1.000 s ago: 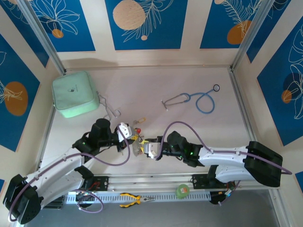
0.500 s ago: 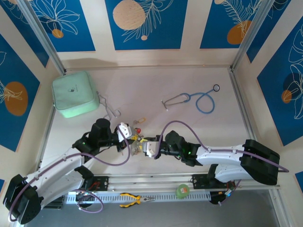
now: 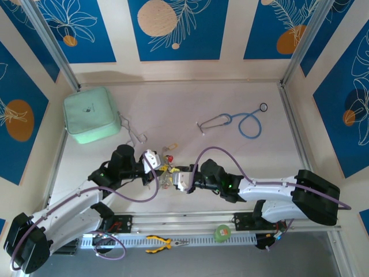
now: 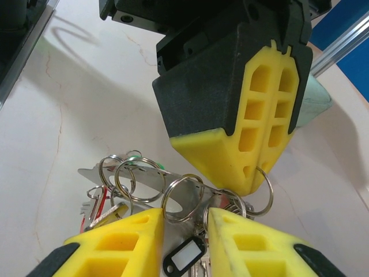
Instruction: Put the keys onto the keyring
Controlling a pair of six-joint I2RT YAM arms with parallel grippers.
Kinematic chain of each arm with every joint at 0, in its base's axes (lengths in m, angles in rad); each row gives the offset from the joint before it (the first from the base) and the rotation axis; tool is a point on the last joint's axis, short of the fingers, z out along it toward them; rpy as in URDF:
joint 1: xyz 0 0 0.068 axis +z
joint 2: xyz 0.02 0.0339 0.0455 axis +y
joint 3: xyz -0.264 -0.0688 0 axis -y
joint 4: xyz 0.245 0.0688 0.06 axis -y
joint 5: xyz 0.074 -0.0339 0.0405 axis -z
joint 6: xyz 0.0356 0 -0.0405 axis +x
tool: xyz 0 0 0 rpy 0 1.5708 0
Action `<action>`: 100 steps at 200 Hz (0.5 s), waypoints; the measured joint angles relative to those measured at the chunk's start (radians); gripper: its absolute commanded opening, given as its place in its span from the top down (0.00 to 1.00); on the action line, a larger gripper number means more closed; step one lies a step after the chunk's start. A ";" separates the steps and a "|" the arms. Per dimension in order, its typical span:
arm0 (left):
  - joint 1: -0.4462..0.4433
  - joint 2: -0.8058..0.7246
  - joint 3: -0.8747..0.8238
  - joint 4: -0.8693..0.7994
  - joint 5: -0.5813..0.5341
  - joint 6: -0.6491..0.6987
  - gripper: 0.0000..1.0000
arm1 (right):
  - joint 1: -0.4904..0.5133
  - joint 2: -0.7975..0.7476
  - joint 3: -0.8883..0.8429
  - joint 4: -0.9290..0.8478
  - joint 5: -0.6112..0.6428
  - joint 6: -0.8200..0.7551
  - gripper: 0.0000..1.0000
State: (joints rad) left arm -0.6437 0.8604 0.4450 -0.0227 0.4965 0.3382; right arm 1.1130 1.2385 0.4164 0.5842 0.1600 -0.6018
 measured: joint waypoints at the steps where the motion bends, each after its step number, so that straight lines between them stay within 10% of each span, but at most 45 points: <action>1: 0.000 0.000 0.000 0.000 0.000 0.000 1.00 | 0.000 0.000 0.000 0.000 0.000 0.000 0.72; 100: 0.000 0.000 0.000 0.000 0.008 0.000 1.00 | -0.006 -0.058 0.000 -0.025 -0.027 -0.036 0.71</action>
State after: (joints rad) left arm -0.6437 0.8608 0.4450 -0.0223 0.5045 0.3378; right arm 1.1069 1.1805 0.4168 0.5591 0.1333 -0.6376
